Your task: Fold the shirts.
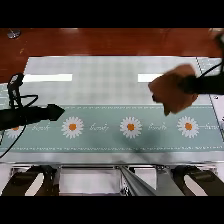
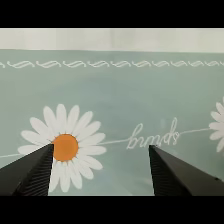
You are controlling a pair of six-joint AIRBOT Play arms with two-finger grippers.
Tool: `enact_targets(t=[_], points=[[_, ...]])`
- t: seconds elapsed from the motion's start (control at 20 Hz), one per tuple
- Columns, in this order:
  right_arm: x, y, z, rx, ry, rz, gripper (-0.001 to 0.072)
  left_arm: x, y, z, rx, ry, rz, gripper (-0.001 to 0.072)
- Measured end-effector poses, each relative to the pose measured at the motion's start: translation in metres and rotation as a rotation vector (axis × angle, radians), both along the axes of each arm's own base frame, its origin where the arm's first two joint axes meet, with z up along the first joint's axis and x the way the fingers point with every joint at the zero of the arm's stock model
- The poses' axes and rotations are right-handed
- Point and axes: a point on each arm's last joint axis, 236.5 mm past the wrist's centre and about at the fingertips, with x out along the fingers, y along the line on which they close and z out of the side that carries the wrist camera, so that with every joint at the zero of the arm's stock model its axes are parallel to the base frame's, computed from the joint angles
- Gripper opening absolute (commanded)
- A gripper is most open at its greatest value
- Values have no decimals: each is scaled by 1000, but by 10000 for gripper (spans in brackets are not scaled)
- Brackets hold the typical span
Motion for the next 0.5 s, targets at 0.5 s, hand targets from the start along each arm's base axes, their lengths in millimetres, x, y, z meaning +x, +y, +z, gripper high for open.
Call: enact_targets(t=[0.5], points=[[-51,108,149,61,-268,365,33,-18,-24,-6,-39,-5,-65,704]])
